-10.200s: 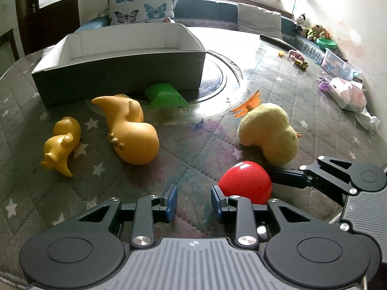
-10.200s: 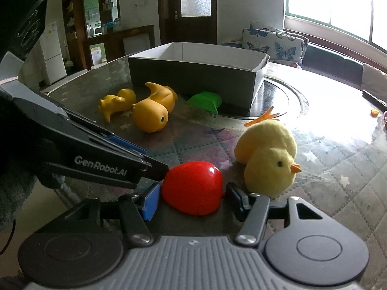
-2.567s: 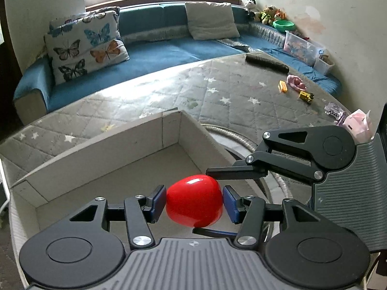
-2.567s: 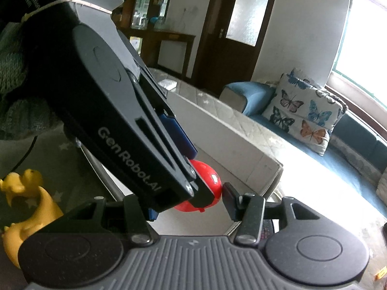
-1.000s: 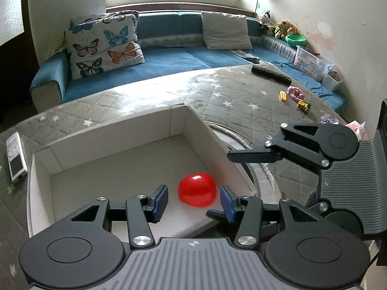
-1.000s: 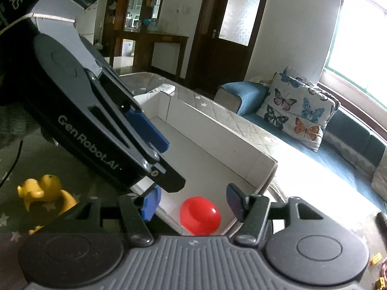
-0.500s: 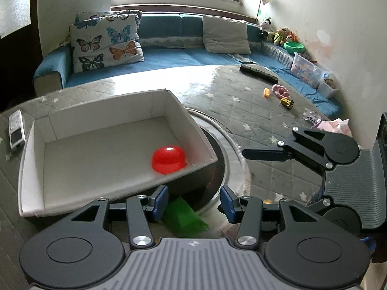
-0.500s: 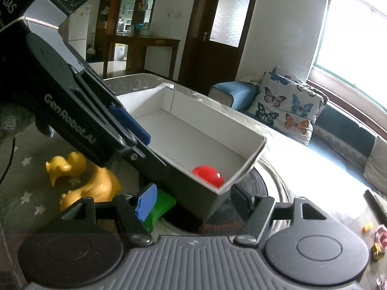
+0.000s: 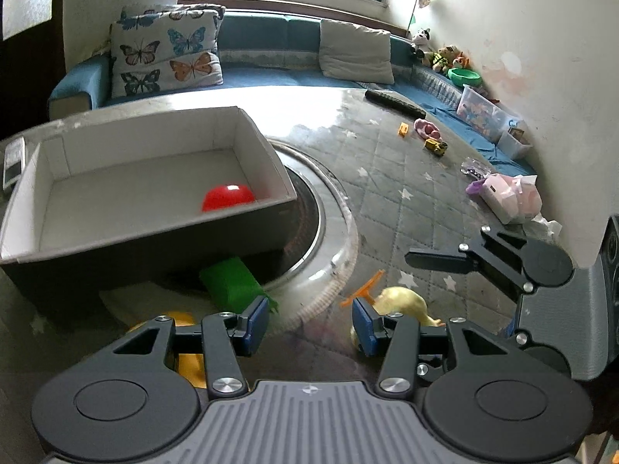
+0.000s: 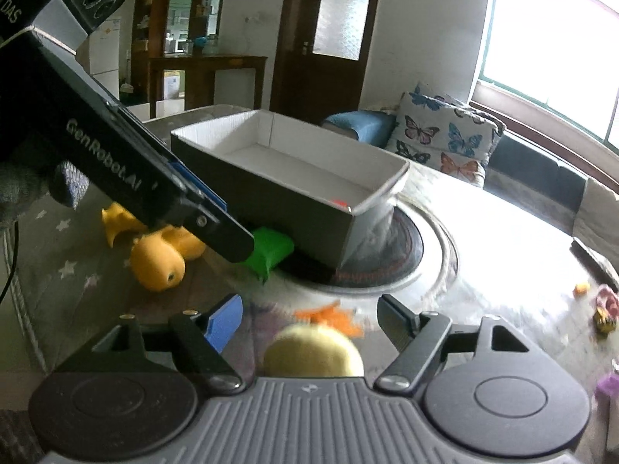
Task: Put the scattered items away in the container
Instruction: 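Move the left tool down to the yellow plush chick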
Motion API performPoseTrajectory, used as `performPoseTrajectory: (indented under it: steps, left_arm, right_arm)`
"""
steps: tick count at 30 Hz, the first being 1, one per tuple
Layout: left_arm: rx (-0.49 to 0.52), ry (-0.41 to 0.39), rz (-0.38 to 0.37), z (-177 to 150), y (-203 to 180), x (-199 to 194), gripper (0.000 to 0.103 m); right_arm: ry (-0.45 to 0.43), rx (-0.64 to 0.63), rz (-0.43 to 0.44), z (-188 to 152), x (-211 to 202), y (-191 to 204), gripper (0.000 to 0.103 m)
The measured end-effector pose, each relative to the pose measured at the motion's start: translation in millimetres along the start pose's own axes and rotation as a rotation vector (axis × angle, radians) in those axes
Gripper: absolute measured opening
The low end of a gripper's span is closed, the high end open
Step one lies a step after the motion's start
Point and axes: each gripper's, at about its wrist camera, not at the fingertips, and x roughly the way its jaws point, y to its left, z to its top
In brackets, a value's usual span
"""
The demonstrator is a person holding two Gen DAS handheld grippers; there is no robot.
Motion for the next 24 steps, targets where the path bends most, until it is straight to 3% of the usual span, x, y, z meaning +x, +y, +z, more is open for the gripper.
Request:
performPoseTrajectory:
  steps: [18, 21, 24]
  left_arm:
    - [-0.208, -0.021, -0.130, -17, -1, 18, 0.050]
    - [-0.237, -0.032, -0.151, -17, -1, 19, 0.050]
    - [-0.238, -0.028, -0.154, -18, -3, 21, 0.050]
  right_arm:
    - [0.020, 0.124, -0.011, -31, -4, -7, 0.077]
    - [0.028, 0.132, -0.004, -33, -4, -6, 0.067]
    - [0.015, 0.114, -0.016, -32, -4, -1, 0.065]
